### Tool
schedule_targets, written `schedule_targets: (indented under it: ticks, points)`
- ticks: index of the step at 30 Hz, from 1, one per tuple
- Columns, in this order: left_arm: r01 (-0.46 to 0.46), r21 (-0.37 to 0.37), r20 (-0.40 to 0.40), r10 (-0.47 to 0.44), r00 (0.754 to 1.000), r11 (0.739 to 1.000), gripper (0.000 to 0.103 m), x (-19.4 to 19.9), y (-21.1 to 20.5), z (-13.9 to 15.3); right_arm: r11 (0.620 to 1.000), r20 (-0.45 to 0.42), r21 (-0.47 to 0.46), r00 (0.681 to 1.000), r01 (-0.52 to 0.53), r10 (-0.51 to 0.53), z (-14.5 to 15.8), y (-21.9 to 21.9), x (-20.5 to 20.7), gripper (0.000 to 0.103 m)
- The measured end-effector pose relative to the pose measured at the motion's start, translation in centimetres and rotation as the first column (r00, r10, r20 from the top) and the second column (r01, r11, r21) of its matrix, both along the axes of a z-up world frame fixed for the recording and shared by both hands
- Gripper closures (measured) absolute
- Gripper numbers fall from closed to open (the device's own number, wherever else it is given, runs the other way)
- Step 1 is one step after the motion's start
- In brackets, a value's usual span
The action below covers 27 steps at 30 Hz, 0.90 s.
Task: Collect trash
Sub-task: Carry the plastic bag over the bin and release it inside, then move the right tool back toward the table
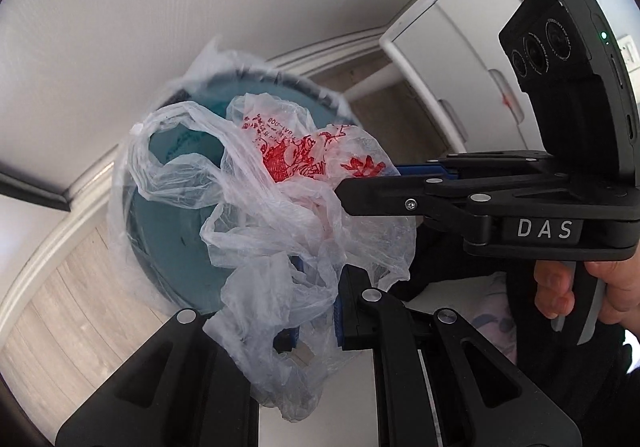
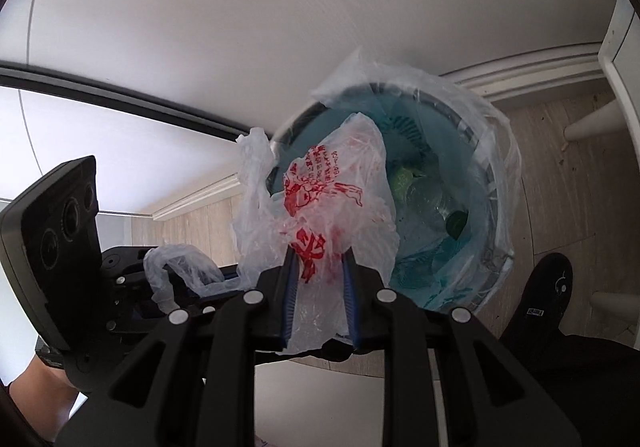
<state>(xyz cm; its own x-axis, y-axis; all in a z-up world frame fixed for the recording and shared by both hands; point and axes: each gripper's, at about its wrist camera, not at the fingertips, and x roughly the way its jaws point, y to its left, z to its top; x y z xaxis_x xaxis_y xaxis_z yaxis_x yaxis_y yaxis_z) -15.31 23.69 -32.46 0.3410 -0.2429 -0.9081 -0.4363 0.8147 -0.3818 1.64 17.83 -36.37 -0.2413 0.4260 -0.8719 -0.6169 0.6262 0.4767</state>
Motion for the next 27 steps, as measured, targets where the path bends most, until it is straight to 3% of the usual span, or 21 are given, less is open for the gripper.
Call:
schedule_targets:
  ticks: [8, 14, 16, 18, 19, 20, 22, 25, 27]
  points:
    - [0.004, -0.037, -0.038, -0.005, 0.999, 0.999, 0.093, 0.7, 0.7, -2.7, 0.999, -0.023, -0.053, 1.0, 0.007, -0.008, -2.6, 0.6, 0.8, 0.082]
    - [0.009, -0.034, -0.049, -0.011, 0.999, 0.999, 0.091, 1.0, 1.2, -3.1, 0.998, -0.018, -0.068, 1.0, -0.002, 0.0, -2.7, 0.8, 1.1, 0.082]
    - [0.006, -0.013, -0.058, -0.007, 0.998, 1.0, 0.066, 1.0, 1.1, -3.1, 0.998, 0.0, -0.07, 1.0, 0.006, -0.006, -2.4, 0.7, 1.1, 0.078]
    - [0.009, 0.004, -0.068, -0.008, 0.998, 1.0, 0.05, 0.7, 1.2, -2.9, 0.997, 0.028, -0.069, 0.999, 0.022, -0.02, -1.9, 0.5, 1.4, 0.053]
    - [0.015, 0.024, -0.071, -0.013, 0.997, 1.0, 0.042, 0.6, 1.1, -2.7, 0.998, 0.043, -0.059, 0.999, 0.03, -0.027, -1.5, 0.3, 1.5, 0.037]
    - [0.019, 0.045, -0.068, -0.016, 0.998, 0.999, 0.039, 0.4, 1.1, -2.4, 0.998, 0.057, -0.052, 0.998, 0.035, -0.032, -1.1, 0.2, 1.6, 0.024]
    - [0.013, 0.062, -0.058, -0.009, 0.998, 0.998, 0.026, 0.1, 1.2, -1.8, 0.998, 0.082, -0.032, 0.996, 0.047, -0.044, -0.3, -0.2, 1.8, 0.013]
    - [-0.002, 0.103, -0.03, 0.005, 1.0, 0.995, 0.01, -0.3, 1.4, -0.7, 0.998, 0.127, 0.008, 0.99, 0.068, -0.068, 1.3, -1.0, 2.0, 0.008]
    - [-0.007, 0.135, -0.01, 0.009, 1.0, 0.991, 0.006, -0.5, 1.3, 0.2, 0.997, 0.16, 0.023, 0.984, 0.072, -0.075, 2.3, -1.5, 2.0, 0.007]
